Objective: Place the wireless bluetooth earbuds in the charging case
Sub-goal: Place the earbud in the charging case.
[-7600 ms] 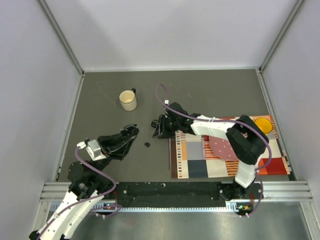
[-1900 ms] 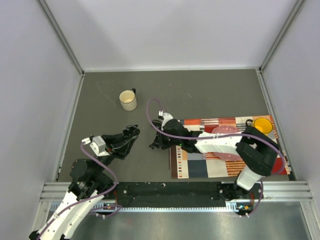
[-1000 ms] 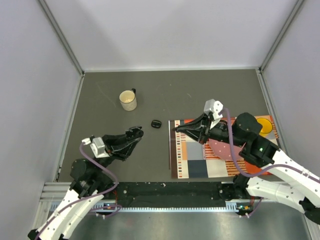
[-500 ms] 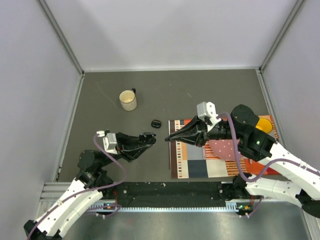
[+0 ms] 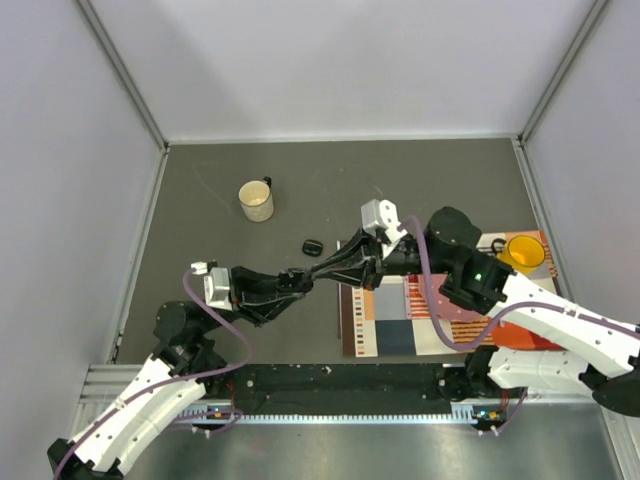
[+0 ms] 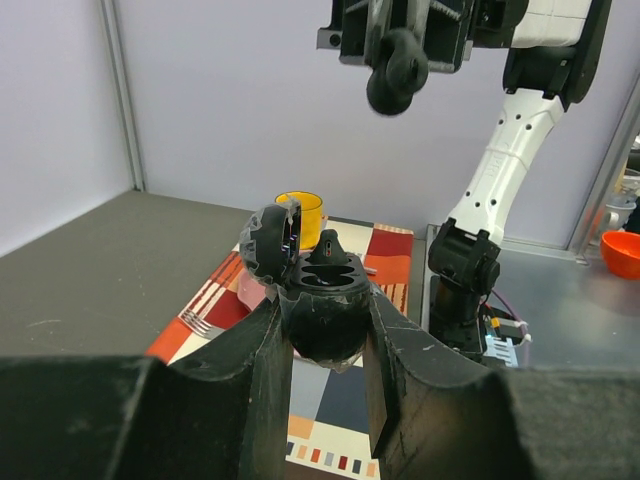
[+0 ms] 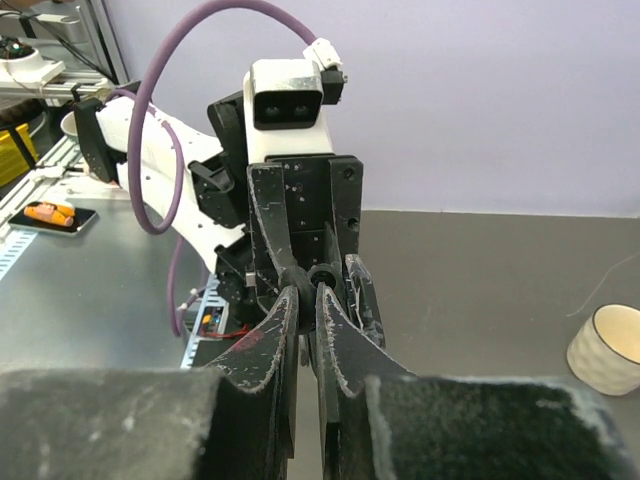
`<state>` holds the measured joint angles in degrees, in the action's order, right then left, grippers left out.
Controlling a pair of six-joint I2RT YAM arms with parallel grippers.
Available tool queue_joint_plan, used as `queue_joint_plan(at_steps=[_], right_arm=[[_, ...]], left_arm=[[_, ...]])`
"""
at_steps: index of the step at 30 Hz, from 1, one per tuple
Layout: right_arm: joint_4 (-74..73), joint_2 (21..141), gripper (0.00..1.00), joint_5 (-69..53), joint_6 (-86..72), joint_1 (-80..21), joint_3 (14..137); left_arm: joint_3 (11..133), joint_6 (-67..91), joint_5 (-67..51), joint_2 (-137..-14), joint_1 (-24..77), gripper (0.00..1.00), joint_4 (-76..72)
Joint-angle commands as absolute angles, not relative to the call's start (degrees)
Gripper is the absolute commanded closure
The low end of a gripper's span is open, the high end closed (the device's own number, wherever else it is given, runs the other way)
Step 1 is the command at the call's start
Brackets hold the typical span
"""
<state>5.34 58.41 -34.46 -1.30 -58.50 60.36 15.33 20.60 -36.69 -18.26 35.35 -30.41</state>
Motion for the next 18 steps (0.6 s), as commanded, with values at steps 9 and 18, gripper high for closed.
queue_joint_plan(at_steps=[9, 18], right_arm=[[10.5, 64.6, 1.0, -35.3, -1.4, -60.7, 62.0], [8.6, 67.4, 1.0, -35.9, -0.4, -61.9, 63.9]], left_arm=[[16.6, 21.7, -37.8, -18.6, 35.6, 1.0, -34.2], [16.4, 21.9, -37.4, -18.7, 35.6, 1.0, -34.2]])
